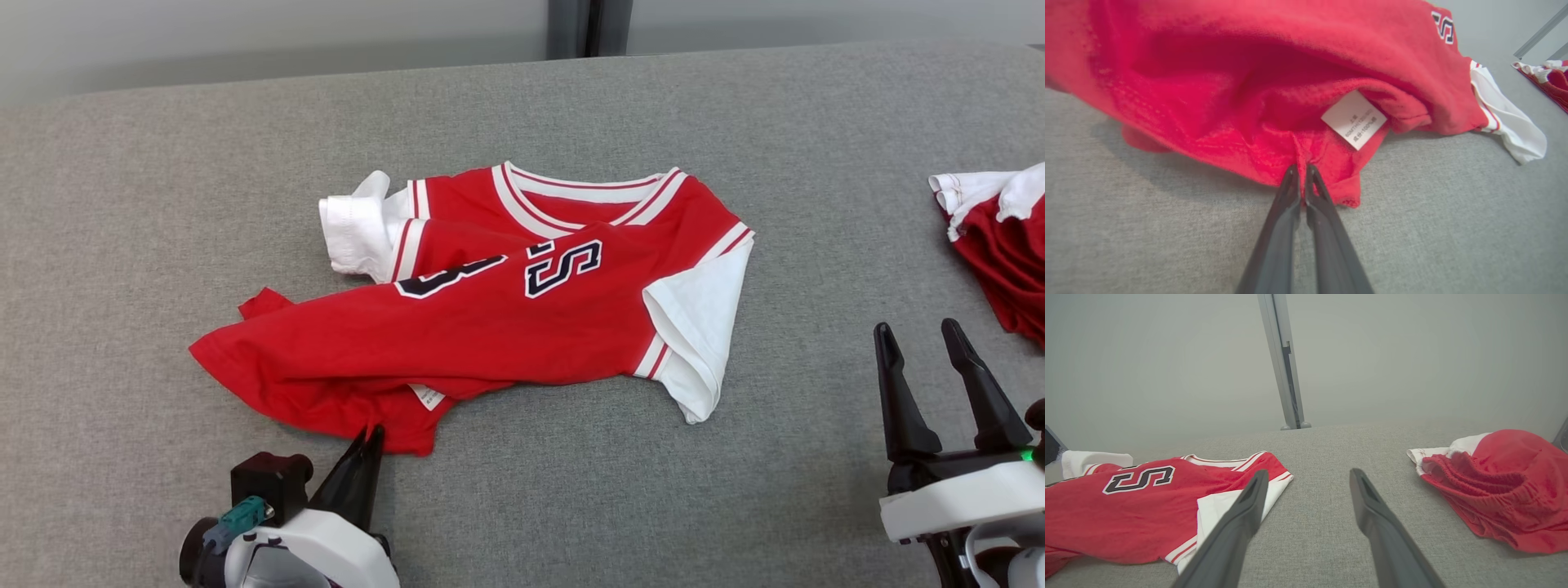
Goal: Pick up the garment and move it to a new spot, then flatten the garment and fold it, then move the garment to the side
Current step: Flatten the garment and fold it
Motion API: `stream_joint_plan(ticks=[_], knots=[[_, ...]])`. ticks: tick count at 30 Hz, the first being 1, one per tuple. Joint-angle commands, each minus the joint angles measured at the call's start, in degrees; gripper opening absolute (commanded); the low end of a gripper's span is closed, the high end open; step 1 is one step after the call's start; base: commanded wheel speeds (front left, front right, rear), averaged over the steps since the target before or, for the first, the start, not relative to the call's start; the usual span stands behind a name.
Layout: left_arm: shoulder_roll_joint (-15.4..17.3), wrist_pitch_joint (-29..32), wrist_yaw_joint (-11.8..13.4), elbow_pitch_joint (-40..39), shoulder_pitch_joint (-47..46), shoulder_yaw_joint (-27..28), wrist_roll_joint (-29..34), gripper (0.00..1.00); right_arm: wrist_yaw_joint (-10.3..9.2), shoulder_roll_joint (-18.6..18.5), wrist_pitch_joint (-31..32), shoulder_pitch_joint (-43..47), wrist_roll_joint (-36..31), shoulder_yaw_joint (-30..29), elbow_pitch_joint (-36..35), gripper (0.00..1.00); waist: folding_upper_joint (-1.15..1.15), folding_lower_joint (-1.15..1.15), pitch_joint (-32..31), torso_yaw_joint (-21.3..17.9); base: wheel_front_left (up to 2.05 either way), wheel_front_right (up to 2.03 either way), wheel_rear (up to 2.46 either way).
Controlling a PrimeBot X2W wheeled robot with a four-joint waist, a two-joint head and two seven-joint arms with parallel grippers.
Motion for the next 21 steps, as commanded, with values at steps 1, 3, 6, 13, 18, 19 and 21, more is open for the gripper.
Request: stream_joint_plan(ticks=[1,3,6,13,18,19,21], knots=[[0.3,-0.4,0.0,-0.2,-1.2,0.3,0.4,0.0,-0.01,-0.6,-0.5,-1.0,-0.1,0.2,0.0,1.0,0.0,0.0,0.0,0.2,0.0,0.0,0.0],[0.4,-0.7,-0.3,-0.5,-1.2,0.1,0.5,0.0,-0.01,-0.9,-0.3,-1.7,-0.2,0.7,0.3,1.0,0.0,0.0,0.1,0.6,0.0,0.0,0.0],[0.5,-0.9,-0.6,-1.2,-2.0,-0.2,0.5,0.0,-0.01,-1.8,0.3,-3.8,0.1,2.4,1.6,1.0,0.0,0.0,0.6,1.5,0.0,0.0,0.0],[-0.4,-1.8,-1.5,-1.8,-4.3,-1.8,1.3,0.0,-0.01,-4.4,1.7,-10.6,0.9,10.1,8.3,1.0,0.0,0.0,3.2,5.0,0.0,0.0,0.0],[-1.4,-3.1,-1.9,-0.4,-5.5,-2.9,1.5,0.0,-0.01,-6.0,2.1,-15.4,1.2,17.3,14.8,1.0,0.0,0.0,4.9,6.5,0.0,0.0,0.0],[-1.7,-3.4,-2.0,-0.2,-5.8,-3.0,1.5,0.0,-0.01,-6.0,1.9,-16.3,1.4,18.5,15.9,1.0,0.0,0.0,5.2,6.6,0.0,0.0,0.0],[-2.1,-3.7,-2.2,0.3,-6.2,-3.2,1.4,0.0,-0.01,-6.5,1.6,-18.2,1.1,20.7,18.4,1.0,0.0,0.0,5.7,6.8,0.0,0.0,0.0]])
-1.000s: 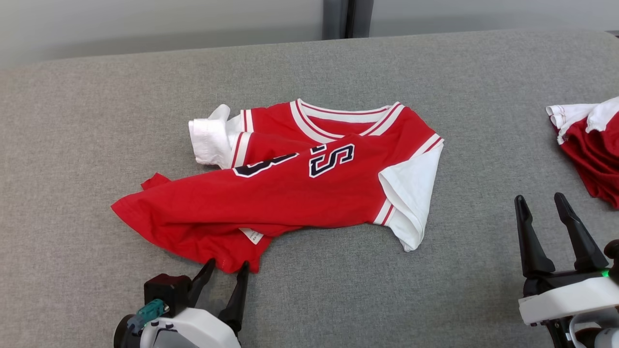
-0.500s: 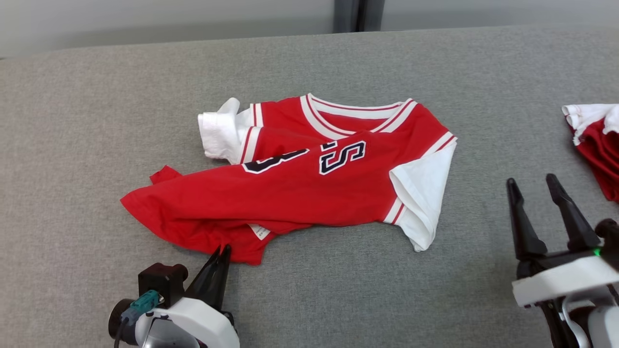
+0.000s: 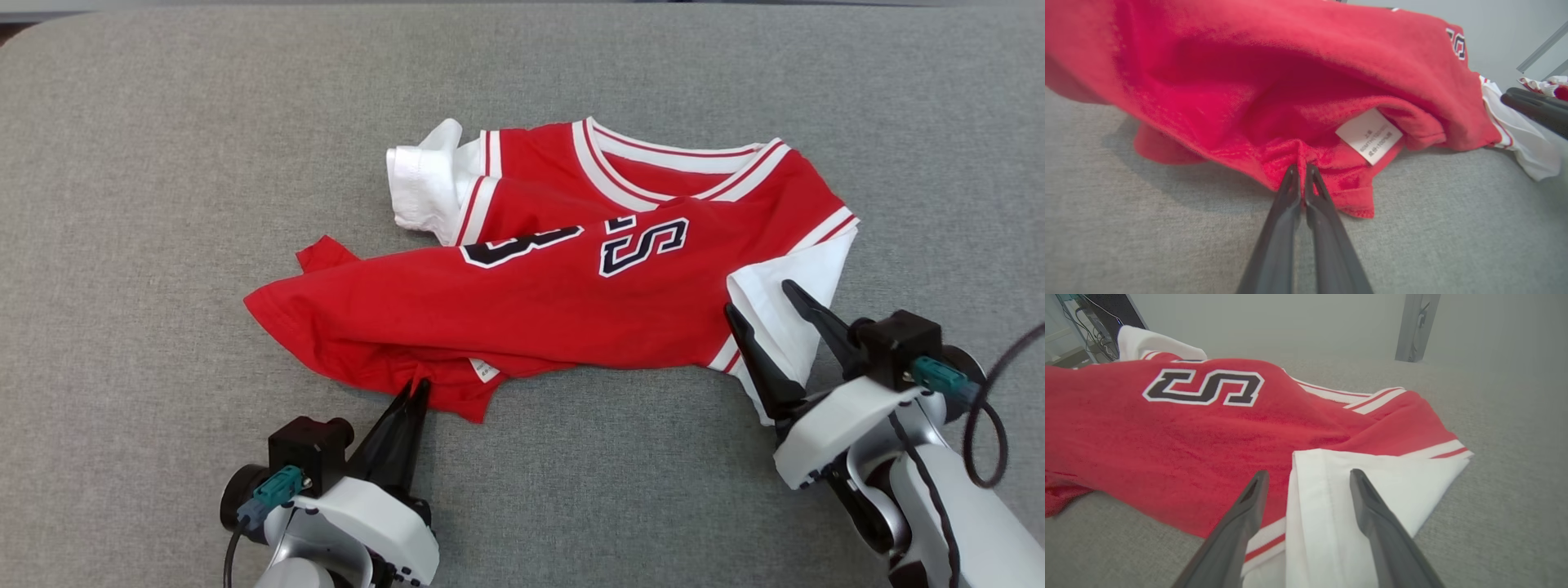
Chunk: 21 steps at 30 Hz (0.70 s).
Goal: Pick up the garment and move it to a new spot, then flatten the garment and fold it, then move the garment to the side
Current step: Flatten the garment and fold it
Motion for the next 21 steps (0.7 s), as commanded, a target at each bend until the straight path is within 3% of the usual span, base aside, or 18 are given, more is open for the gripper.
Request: stream_joint_plan(ticks=[1,7,8,9,11,21], knots=[[-0.3,-0.6,-0.4,0.4,-1.5,-0.1,0.0,0.0,-0.01,-0.8,-0.8,-2.4,0.0,1.4,2.4,1.0,0.0,0.0,0.8,0.5,0.0,0.0,0.0],[-0.5,-1.3,-0.7,1.5,-2.5,-0.5,0.1,0.0,-0.01,-1.2,-1.3,-6.0,-1.9,3.1,7.8,1.0,0.0,0.0,1.4,0.6,0.0,0.0,0.0],[-0.5,-1.5,-0.8,1.7,-2.5,-0.6,0.0,0.0,-0.01,-1.2,-1.5,-6.5,-2.0,2.8,8.7,0.77,0.0,0.0,1.4,0.6,0.0,0.0,0.0],[-0.6,-1.5,-0.8,1.9,-2.6,-0.7,0.0,0.0,-0.01,-1.0,-1.8,-6.8,-1.8,2.6,9.1,0.41,0.0,0.0,1.4,0.6,0.0,0.0,0.0],[-0.6,-2.0,-0.9,2.1,-3.0,-0.6,-0.1,0.0,-0.01,-1.0,-2.5,-7.0,-1.4,1.9,10.2,0.0,0.0,0.0,1.4,0.5,0.0,0.0,0.0],[0.7,-5.1,-0.2,0.7,-3.5,0.6,0.7,0.0,-0.01,-0.2,-7.4,-4.0,1.3,-4.4,6.6,0.0,0.0,0.0,-0.3,-0.8,0.0,0.0,0.0]])
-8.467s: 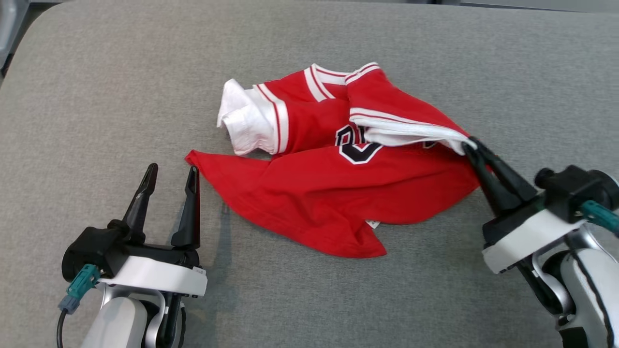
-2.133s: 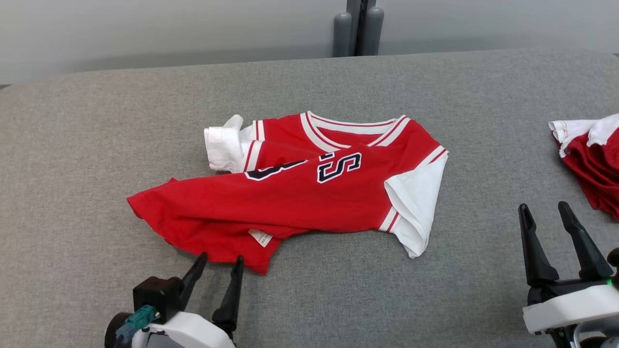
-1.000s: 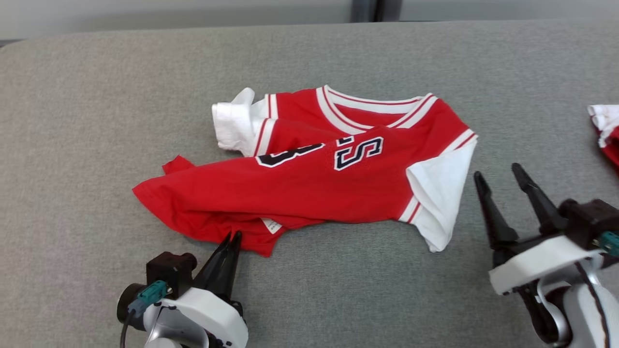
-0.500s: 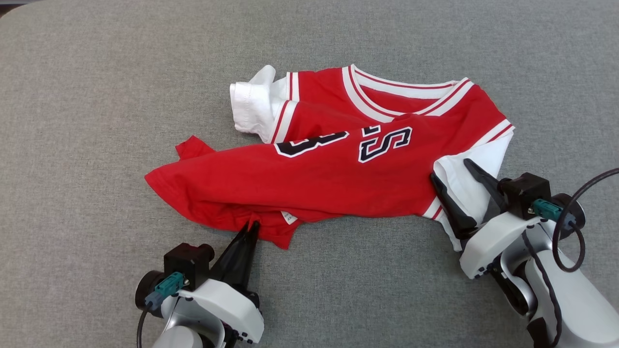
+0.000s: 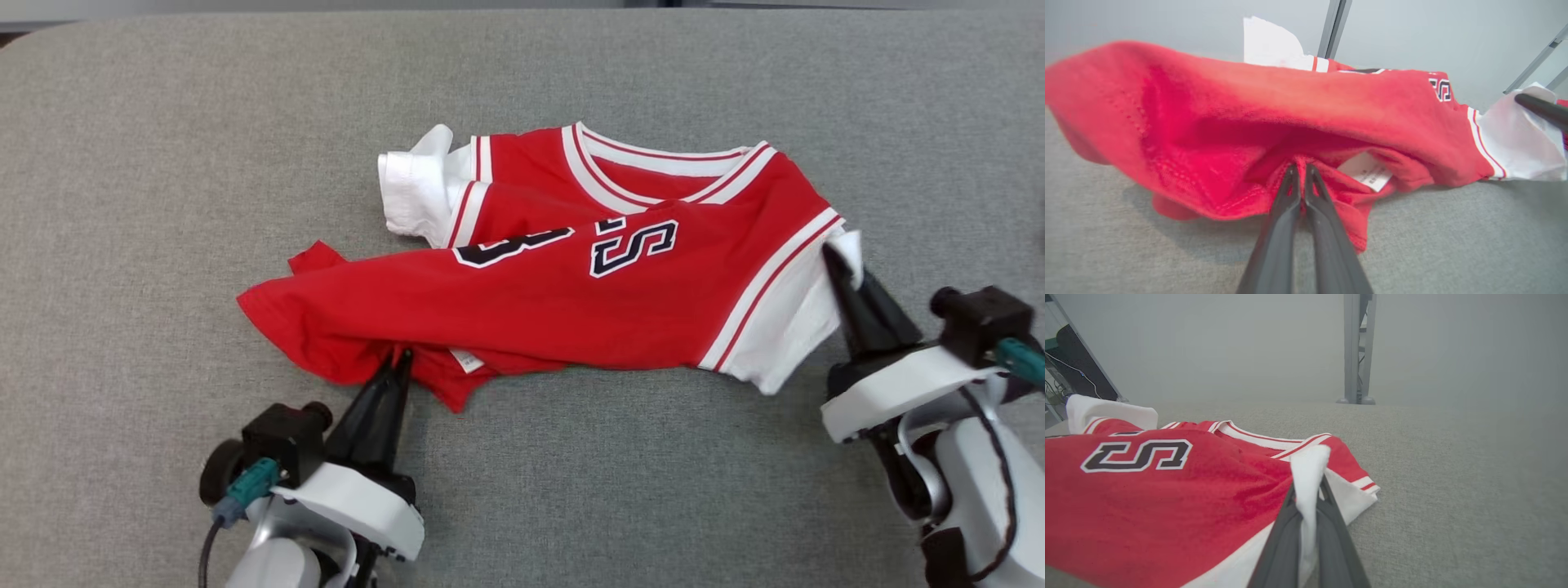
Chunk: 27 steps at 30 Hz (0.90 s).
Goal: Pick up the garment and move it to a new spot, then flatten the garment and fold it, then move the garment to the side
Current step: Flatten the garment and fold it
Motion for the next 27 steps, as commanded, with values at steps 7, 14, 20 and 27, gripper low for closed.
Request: stream_joint_plan(ticks=[7,14,20,27], knots=[[6.0,0.3,1.4,-8.5,-2.9,2.3,3.7,0.0,-0.01,-0.8,-0.6,2.0,0.3,-8.9,-10.6,0.0,0.0,0.0,-4.2,-1.9,0.0,0.0,0.0],[11.1,3.6,1.6,-18.0,-7.5,4.1,6.5,0.0,-0.01,-1.7,2.6,-1.4,0.0,-14.7,-19.1,0.0,0.0,0.0,-7.9,-2.9,0.0,0.0,0.0],[14.1,5.5,1.4,-25.0,-14.7,6.7,8.5,0.0,-0.01,-3.2,6.0,-6.4,0.2,-18.4,-25.9,0.0,0.0,0.0,-10.4,-3.2,0.0,0.0,0.0],[15.3,6.9,1.3,-28.9,-22.1,8.2,9.4,0.0,-0.01,-4.6,9.1,-11.9,0.3,-19.3,-30.7,0.0,0.0,0.0,-12.3,-4.1,0.0,0.0,0.0]])
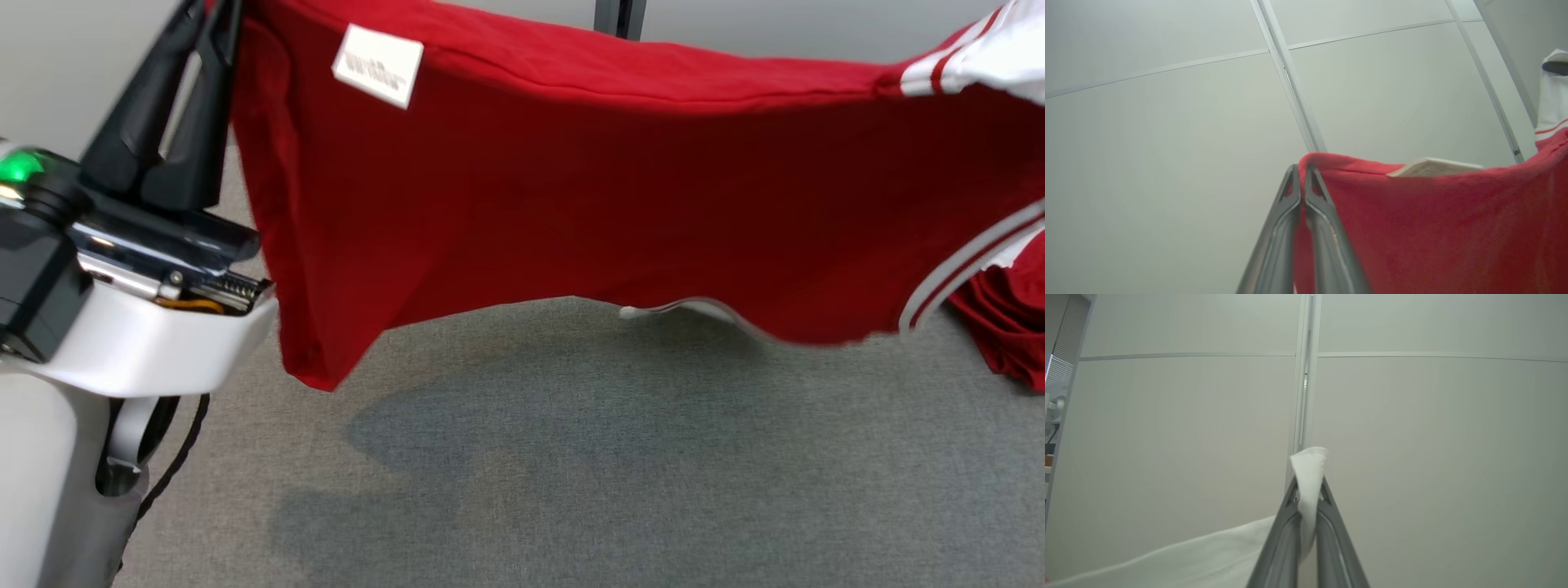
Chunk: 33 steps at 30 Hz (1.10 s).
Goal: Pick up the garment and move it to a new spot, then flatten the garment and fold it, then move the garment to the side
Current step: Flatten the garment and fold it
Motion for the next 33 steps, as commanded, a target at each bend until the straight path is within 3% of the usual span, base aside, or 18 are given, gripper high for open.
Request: stream_joint_plan(ticks=[1,10,17,24,33], knots=[[0.2,0.3,0.1,-0.3,-0.9,0.2,0.2,0.0,-0.01,-0.4,0.6,-0.6,0.2,-0.3,-0.2,0.0,0.0,0.0,-0.3,-0.3,0.0,0.0,0.0],[-0.7,1.2,0.1,-0.6,-4.3,0.0,-0.9,0.0,-0.01,0.0,3.2,-3.4,1.1,0.2,-1.1,0.0,0.0,0.0,1.7,-1.3,0.0,0.0,0.0],[-2.6,0.0,-0.7,2.8,-9.4,0.3,-3.1,0.0,-0.01,-0.3,4.0,-8.2,1.6,2.0,1.3,0.0,0.0,0.0,8.2,-1.2,0.0,0.0,0.0],[-5.5,-3.2,-4.4,13.9,-23.8,0.2,-5.3,0.0,-0.01,-0.8,1.6,-22.5,2.7,4.9,9.2,0.0,0.0,0.0,15.9,-0.7,0.0,0.0,0.0],[-8.8,-10.2,-8.2,33.9,-44.6,-0.4,-4.2,0.0,-0.01,-0.1,-5.0,-44.6,5.0,9.7,26.3,0.0,0.0,0.0,21.1,-0.1,0.0,0.0,0.0]])
